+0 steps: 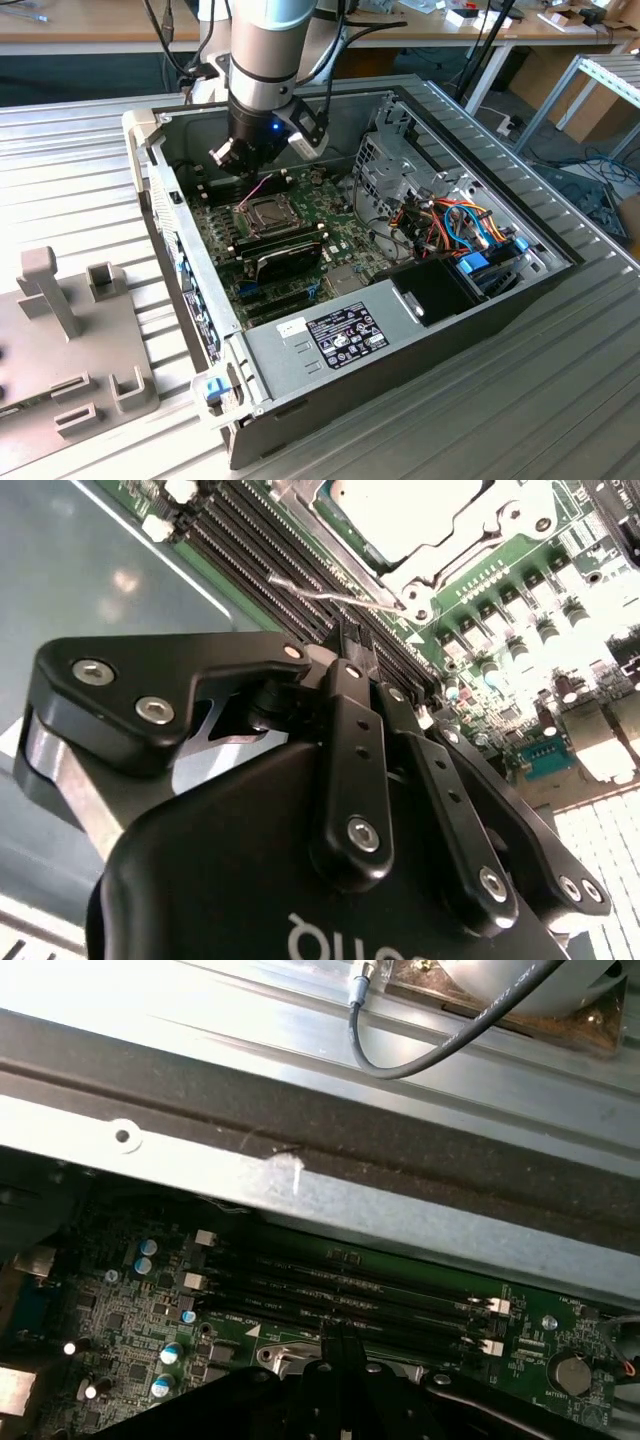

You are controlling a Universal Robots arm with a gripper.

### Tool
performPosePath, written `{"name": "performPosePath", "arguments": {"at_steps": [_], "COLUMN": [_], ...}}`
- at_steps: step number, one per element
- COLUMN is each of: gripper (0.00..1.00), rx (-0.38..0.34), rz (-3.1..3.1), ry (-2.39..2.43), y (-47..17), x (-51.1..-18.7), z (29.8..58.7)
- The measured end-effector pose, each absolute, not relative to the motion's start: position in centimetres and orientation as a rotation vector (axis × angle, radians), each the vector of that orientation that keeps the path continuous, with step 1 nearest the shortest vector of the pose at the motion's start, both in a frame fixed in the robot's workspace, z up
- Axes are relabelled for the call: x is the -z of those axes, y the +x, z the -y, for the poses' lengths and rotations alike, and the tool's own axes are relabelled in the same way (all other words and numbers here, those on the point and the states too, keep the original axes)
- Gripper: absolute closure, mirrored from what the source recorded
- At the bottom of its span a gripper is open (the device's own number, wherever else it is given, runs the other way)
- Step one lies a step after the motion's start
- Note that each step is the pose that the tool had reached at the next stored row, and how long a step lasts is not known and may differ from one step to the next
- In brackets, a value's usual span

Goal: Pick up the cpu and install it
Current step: 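Install the first cpu locking lever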

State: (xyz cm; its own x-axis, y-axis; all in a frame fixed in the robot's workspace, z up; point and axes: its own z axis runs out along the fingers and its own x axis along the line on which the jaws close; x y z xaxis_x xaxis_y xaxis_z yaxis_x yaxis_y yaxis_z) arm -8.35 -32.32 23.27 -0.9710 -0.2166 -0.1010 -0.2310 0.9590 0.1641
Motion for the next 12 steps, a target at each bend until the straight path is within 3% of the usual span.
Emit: {"name": "performPosePath", "arguments": {"at_steps": [12], "gripper": [0.89], "rx": [-0.268], "rz": [-3.028], "ry": [-0.342], "y": [-8.03], "x": [-22.57], "z": [32.35]}}
